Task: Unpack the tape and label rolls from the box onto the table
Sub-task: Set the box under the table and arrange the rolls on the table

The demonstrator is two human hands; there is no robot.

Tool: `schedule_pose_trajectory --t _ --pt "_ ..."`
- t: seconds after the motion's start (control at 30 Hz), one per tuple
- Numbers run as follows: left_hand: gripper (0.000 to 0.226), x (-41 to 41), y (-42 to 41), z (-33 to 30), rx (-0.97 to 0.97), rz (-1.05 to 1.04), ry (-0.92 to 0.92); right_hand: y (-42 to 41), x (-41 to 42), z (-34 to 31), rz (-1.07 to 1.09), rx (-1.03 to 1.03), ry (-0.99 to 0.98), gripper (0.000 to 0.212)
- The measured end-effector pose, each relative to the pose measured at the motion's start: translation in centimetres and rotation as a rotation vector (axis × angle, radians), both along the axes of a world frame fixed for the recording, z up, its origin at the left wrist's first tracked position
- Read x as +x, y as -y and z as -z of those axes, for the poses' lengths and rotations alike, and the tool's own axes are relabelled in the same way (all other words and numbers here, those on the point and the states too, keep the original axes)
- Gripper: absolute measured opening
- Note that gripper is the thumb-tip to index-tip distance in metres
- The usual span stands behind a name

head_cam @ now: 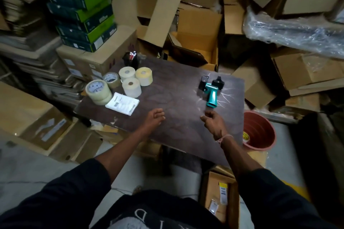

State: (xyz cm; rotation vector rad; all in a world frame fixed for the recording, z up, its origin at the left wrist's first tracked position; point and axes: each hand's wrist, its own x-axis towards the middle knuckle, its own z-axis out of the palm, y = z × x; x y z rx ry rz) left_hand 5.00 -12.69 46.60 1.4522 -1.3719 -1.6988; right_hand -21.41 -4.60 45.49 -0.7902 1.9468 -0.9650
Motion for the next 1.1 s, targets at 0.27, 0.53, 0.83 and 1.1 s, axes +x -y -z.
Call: schedule_pose_trajectory --t 0.27,0.53,0.83,1.1 --pt "0.049 5.8 9.1 0.6 -0.040 0.136 0.048 7.4 7.5 -0.6 0.054 0.000 0.015 0.066" --pt "0.042 9.5 15.0 1.2 -0.185 0.157 0.144 12.5 12.3 -1.0 -0.001 0.021 -0.035 0.057" --pt "0.031 10.9 22.2 -0.6 -0.388 0.125 0.308 22.4 13.2 -2.4 -0.249 -0.024 -0.047 0.060" --pt "0.045 10.7 27.5 -3.1 -0.396 0.182 0.483 30.9 14.3 -3.2 -0.453 -0.017 -0.240 0.069"
